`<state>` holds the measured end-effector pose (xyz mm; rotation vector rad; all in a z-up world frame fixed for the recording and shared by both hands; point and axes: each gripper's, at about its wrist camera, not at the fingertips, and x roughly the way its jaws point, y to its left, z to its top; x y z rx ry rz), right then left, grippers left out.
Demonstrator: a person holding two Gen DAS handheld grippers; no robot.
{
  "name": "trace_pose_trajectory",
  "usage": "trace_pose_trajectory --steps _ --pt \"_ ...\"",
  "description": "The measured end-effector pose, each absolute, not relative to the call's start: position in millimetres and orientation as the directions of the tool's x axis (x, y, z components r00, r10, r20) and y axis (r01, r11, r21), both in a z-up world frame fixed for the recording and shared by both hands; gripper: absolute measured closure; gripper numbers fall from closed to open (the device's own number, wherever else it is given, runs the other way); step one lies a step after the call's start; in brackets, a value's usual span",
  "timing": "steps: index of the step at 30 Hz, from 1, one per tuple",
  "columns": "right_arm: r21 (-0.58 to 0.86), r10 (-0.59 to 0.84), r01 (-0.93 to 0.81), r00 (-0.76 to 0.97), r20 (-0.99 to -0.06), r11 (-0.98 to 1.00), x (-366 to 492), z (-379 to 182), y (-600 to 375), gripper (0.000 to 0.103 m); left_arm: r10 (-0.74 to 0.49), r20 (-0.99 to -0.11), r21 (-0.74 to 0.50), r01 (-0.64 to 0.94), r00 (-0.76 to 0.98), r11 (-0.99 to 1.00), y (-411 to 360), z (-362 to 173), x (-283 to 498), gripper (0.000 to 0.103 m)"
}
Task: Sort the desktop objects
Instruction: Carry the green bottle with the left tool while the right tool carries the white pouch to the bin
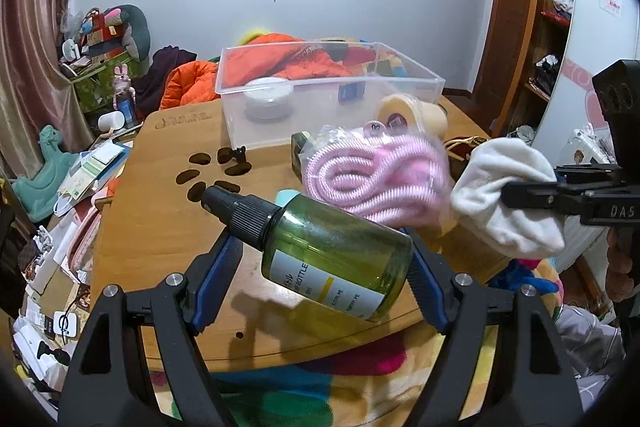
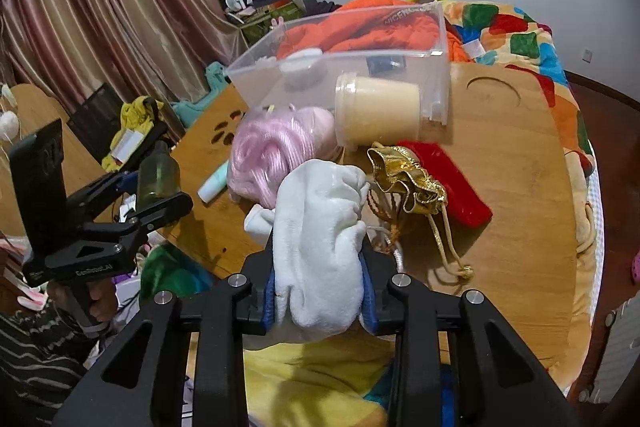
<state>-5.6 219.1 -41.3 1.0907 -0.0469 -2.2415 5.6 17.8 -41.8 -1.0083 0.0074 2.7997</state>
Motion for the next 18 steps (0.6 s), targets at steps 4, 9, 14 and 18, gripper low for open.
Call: trace_pose_trajectory --steps 4,9,14,18 --pt "0.321 -0.571 0.507 -0.477 -0.668 -0.8 -8 -33 232 0.074 0.154 -0.627 -0.054 -0.154 -0.764 -0.987 17 -39 5 0.025" --pt "0.323 -0.574 0.505 -0.493 -0.654 -0.801 -10 -22 239 0.074 0.155 -0.618 -0.059 -0.152 -0.77 -0.987 15 -36 4 0.025" --pt "0.343 -0.61 0.529 -0.495 -0.618 -0.776 -9 -7 236 0.074 0.157 -0.609 -0.066 -0.147 -0.778 -0.987 11 -31 2 0.025" --pt "0.354 -0.638 0.553 -0.491 -0.593 -0.754 -14 5 230 0.074 0.153 -0.598 -0.067 -0.141 -0.786 -0.988 8 -24 -3 0.025"
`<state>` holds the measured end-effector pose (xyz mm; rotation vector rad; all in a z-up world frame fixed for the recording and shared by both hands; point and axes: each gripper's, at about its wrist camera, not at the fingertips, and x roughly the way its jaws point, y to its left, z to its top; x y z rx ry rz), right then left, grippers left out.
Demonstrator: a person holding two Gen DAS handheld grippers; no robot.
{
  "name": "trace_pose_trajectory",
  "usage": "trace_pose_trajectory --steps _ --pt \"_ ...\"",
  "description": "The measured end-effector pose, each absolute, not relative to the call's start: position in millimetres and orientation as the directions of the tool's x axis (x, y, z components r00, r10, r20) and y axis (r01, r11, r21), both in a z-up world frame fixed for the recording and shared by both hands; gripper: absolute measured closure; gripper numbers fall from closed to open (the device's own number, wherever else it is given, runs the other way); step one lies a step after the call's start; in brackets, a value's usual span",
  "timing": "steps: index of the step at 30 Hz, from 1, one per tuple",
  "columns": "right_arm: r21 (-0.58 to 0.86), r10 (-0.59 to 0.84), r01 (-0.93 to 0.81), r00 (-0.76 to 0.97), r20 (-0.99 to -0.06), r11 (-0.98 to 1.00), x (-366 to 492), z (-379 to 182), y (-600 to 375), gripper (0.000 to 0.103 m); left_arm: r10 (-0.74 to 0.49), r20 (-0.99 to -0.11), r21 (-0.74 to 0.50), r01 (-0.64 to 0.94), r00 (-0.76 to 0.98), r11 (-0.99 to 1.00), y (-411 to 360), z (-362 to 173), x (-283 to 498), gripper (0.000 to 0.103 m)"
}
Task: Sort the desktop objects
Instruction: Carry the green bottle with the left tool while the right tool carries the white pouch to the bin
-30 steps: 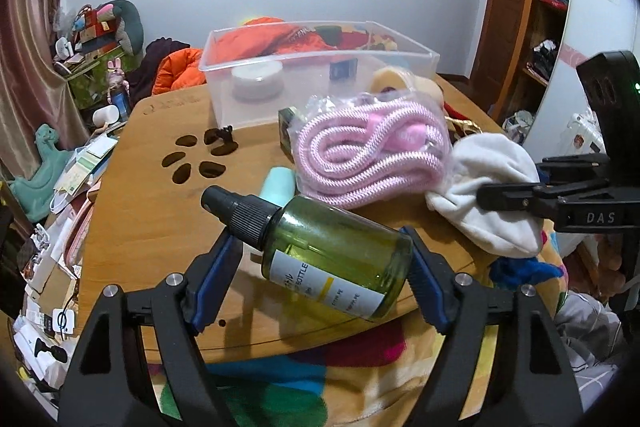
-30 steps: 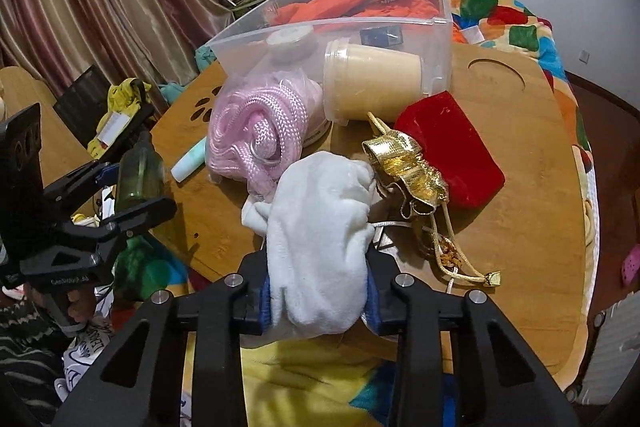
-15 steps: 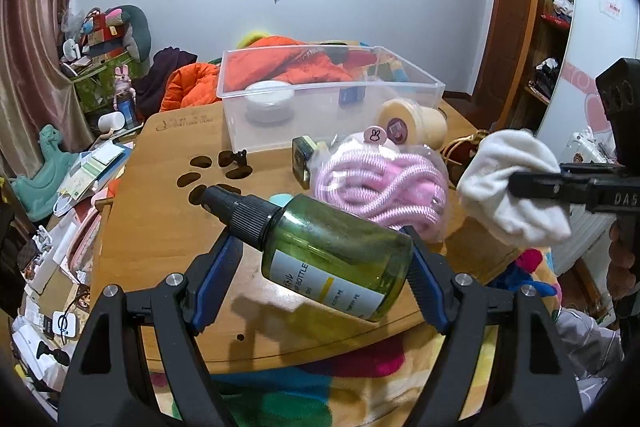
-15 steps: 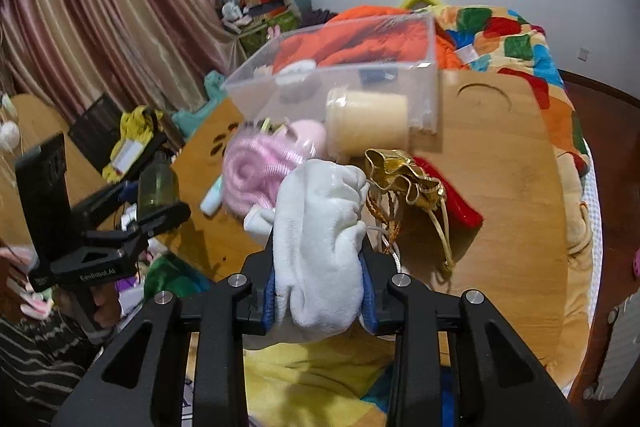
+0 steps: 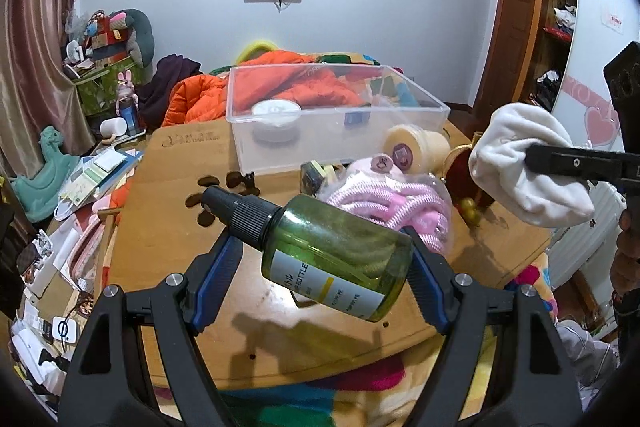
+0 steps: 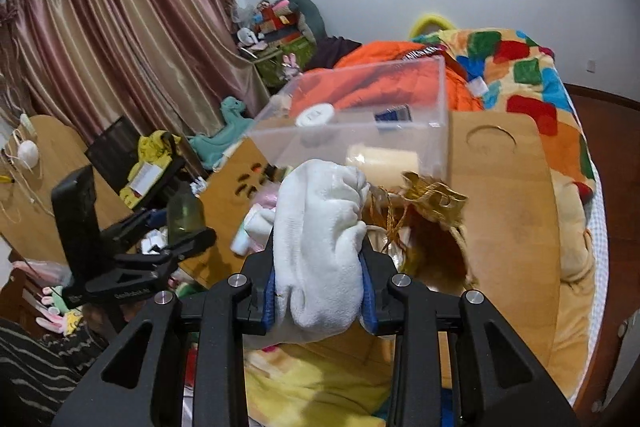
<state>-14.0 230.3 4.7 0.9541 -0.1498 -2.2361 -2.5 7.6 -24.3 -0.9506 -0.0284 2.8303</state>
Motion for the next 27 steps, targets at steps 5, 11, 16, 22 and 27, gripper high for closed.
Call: trace_pose_trajectory --steps 5,11,16,22,27 --pt "0.355 -0.661 0.577 -0.496 -0.563 -0.736 -21 15 221 0.074 0.15 -0.579 -0.071 -0.134 -0.801 -0.988 3 -15 -9 0.025" --pt "0.36 -0.669 0.581 -0.496 -0.554 -0.729 -39 20 210 0.074 0.153 -0.563 -0.084 -0.128 -0.812 -0.988 -6 -7 -22 0.025" --pt "0.37 -0.664 0.567 -0.496 -0.559 -0.735 -55 18 207 0.074 0.172 -0.571 -0.112 -0.131 -0.803 -0.985 -16 -2 -39 0.025" --pt "0.365 -0.644 0.545 -0.509 -0.571 -0.755 -75 17 206 0.074 0.176 -0.574 -0.123 -0.128 -0.8 -0.984 -22 6 -62 0.025" --pt "0.38 -0.637 0.524 -0.504 -0.583 -0.762 -95 13 204 0.073 0.168 -0.582 -0.107 -0.13 -0.796 -0.986 -22 8 -84 0.025"
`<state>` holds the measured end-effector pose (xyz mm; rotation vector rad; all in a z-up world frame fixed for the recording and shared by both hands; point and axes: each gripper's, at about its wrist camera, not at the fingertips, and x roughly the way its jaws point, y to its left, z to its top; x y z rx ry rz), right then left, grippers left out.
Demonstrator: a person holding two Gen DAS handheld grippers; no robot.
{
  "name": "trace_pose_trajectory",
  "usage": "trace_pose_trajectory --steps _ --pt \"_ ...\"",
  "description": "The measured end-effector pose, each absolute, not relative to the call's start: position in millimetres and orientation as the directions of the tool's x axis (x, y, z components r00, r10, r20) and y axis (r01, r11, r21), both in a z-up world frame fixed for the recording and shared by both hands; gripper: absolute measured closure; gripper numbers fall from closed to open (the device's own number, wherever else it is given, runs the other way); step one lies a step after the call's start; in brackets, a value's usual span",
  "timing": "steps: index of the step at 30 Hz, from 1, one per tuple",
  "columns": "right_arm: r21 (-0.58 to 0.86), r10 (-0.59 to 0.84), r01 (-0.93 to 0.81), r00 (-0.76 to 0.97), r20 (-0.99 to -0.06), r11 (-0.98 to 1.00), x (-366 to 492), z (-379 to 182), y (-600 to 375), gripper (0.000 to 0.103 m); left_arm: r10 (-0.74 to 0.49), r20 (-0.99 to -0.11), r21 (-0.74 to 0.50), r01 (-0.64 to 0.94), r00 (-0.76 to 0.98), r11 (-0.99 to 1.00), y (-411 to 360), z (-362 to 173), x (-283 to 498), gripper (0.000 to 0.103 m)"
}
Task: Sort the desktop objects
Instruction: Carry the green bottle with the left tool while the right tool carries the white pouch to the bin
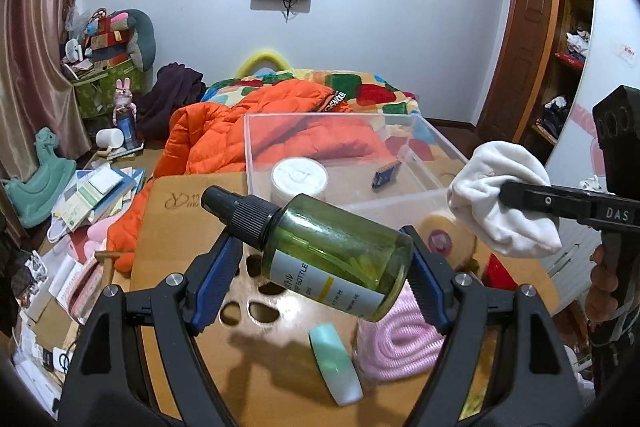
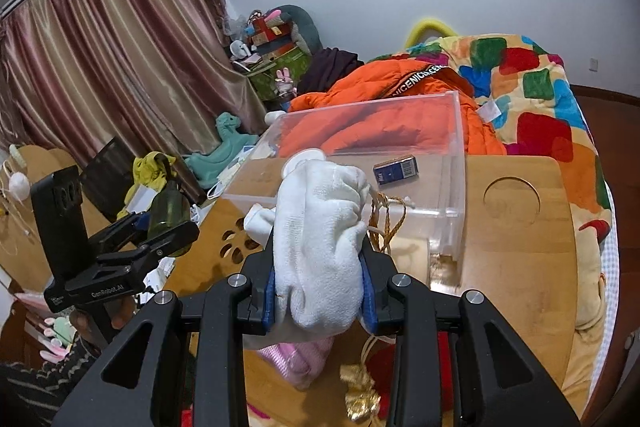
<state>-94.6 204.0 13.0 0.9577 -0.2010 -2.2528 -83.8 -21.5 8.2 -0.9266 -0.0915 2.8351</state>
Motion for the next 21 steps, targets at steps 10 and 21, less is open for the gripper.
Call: trace_pose_trajectory --steps 10,21 --pt "0.403 -0.646 0.514 -0.497 -0.58 -0.757 -122 12 196 0.073 0.154 -0.581 -0.083 -0.13 -0.799 -0.988 -19 9 -118 0.025" --pt "0.409 -0.629 0.488 -0.487 -0.606 -0.771 -146 1 187 0.071 0.15 -0.607 -0.068 -0.136 -0.781 -0.988 -12 3 -154 0.025"
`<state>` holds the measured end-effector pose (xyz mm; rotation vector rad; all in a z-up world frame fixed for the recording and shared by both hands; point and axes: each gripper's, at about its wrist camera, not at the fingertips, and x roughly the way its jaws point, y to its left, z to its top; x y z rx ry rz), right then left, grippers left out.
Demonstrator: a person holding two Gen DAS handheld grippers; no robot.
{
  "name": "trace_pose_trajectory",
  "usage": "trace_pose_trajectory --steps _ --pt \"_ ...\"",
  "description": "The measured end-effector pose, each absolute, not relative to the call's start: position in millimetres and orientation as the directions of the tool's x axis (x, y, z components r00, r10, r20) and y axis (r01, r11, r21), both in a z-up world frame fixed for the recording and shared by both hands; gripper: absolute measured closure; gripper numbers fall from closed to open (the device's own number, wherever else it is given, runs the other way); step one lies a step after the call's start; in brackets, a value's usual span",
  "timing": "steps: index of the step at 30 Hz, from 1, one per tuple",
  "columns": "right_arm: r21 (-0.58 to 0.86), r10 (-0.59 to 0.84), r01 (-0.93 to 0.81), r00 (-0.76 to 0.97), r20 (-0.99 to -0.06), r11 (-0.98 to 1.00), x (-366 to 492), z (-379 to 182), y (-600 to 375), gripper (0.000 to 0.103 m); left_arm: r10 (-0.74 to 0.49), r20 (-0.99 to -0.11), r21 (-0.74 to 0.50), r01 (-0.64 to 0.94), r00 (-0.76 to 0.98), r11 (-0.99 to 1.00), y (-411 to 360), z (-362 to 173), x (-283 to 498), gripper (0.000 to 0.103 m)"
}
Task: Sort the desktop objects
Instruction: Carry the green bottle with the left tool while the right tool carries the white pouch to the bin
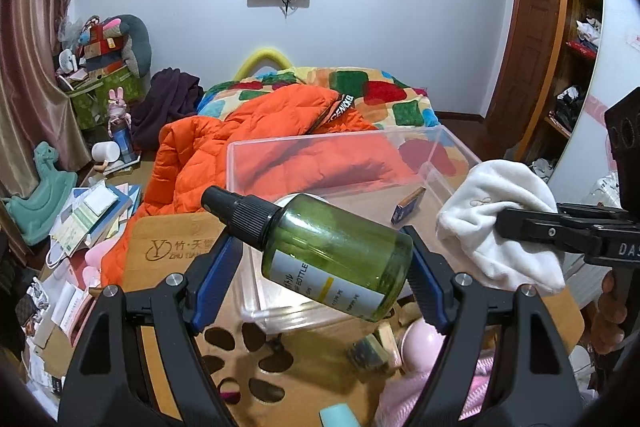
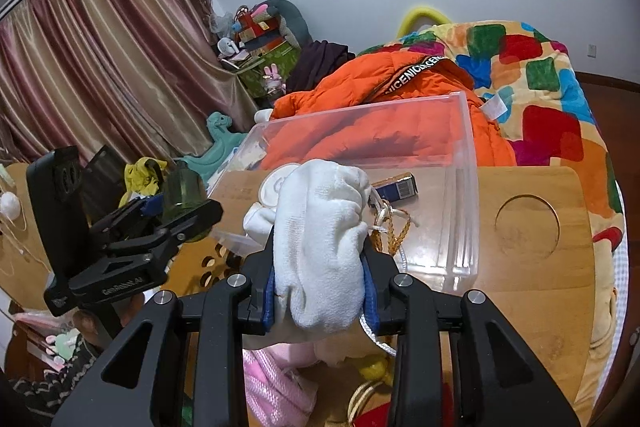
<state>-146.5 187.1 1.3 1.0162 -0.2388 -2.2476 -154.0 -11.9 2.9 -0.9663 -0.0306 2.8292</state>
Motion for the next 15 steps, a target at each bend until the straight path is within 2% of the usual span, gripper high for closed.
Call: trace_pose_trajectory --steps 10,15 --pt "0.354 -0.58 0.472 -0.527 -0.621 -0.807 -153 1 176 0.066 0.14 -0.638 -0.046 -0.145 -0.757 -0.988 -3 -9 -170 0.025" --pt "0.382 -0.584 0.447 -0.526 -0.619 -0.808 -162 -2 177 0.065 0.138 -0.652 -0.042 -0.147 -0.745 -0.988 -2 -15 -174 0.025"
